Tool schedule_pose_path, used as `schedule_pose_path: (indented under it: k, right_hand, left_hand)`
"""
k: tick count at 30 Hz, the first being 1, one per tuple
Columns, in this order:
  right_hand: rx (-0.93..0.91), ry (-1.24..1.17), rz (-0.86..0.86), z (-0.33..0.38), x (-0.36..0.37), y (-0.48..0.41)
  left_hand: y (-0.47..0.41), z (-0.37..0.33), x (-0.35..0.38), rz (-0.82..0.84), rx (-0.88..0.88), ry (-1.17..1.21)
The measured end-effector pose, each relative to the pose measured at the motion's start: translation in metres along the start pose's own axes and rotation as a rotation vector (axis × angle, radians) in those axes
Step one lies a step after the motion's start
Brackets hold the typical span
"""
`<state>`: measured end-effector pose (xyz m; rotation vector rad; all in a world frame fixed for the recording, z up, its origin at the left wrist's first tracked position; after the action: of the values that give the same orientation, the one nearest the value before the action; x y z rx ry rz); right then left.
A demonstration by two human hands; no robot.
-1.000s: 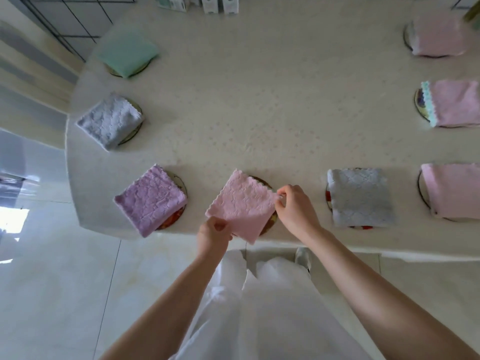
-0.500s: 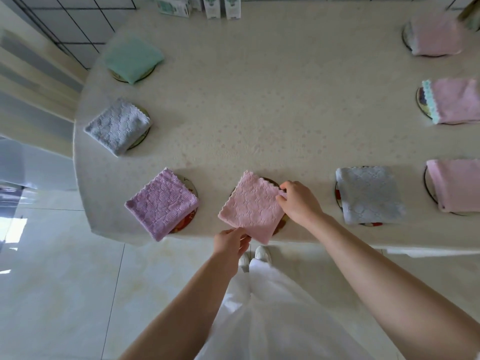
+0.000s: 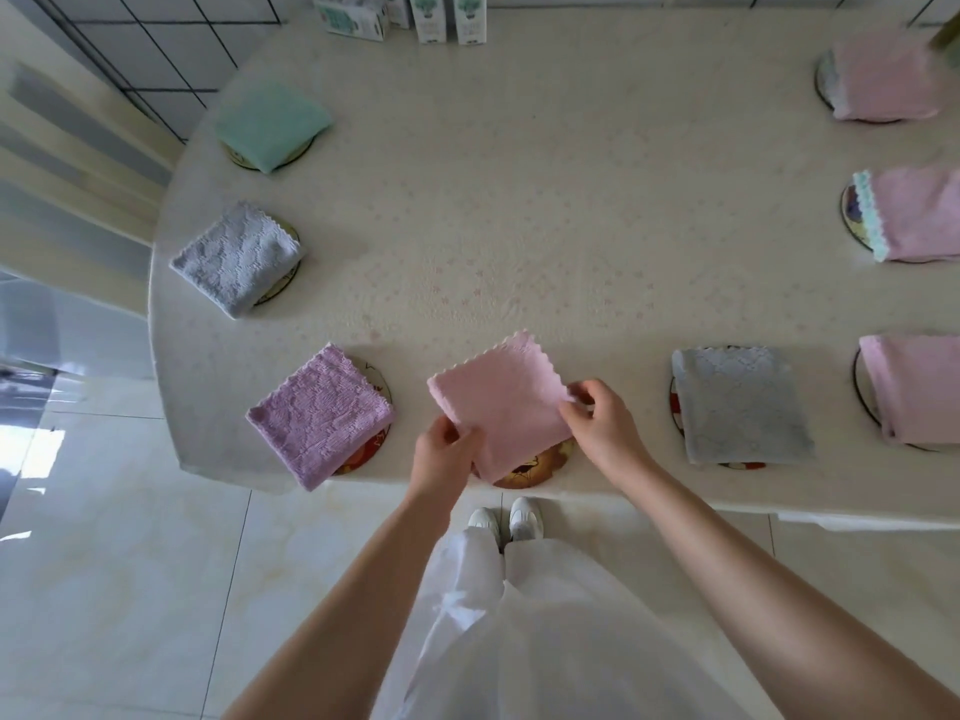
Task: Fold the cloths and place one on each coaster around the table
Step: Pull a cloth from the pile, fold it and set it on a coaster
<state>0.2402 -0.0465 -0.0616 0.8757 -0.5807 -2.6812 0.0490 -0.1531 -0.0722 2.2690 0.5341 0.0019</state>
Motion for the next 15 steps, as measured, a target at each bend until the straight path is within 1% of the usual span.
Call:
schedule_pose_path:
  k: [2, 4, 6, 8, 10, 13, 15]
  right_hand:
    - [0.099, -0.075, -0.013, -0.015, 0.004, 0.006]
    - [0.217, -0.163, 0.012, -0.031, 0.014, 0.012]
    - [0.27, -0.191, 0.047, -0.038, 0.022, 0.016]
    - [0.263, -0.167, 0.077, -0.037, 0.026, 0.017]
    - [0.214, -0.15, 0.08, -0.03, 0.025, 0.017]
    - [0.099, -0.185, 0.035, -0.016, 0.018, 0.021]
    - [0.066, -0.195, 0.005, -0.014, 0.014, 0.025]
  left_hand:
    - [-0.007, -0.01, -0.004, -0.028, 0.028, -0.074]
    - [-0.012, -0.018, -0.007, -0.054, 0.045, -0.129]
    - [-0.018, -0.02, -0.01, -0.068, 0.054, -0.169]
    - [-0.02, -0.02, -0.011, -0.069, 0.057, -0.187]
    - [-0.02, -0.021, -0.011, -0.052, 0.074, -0.188]
    - [-0.021, -0.024, -0.009, -0.028, 0.125, -0.167]
    - [-0.021, -0.023, -0.008, -0.024, 0.125, -0.159]
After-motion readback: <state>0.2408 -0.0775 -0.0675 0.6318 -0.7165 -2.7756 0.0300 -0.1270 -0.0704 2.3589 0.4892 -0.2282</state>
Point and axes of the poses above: each hand's wrist, its own y-axis away from the middle knuckle, its own x-axis out of the palm, z = x × y, the point moved 9 cm from there along -y, towards the middle knuckle, and after that the axes turned 1 degree about -y, right-handed, at the moved point
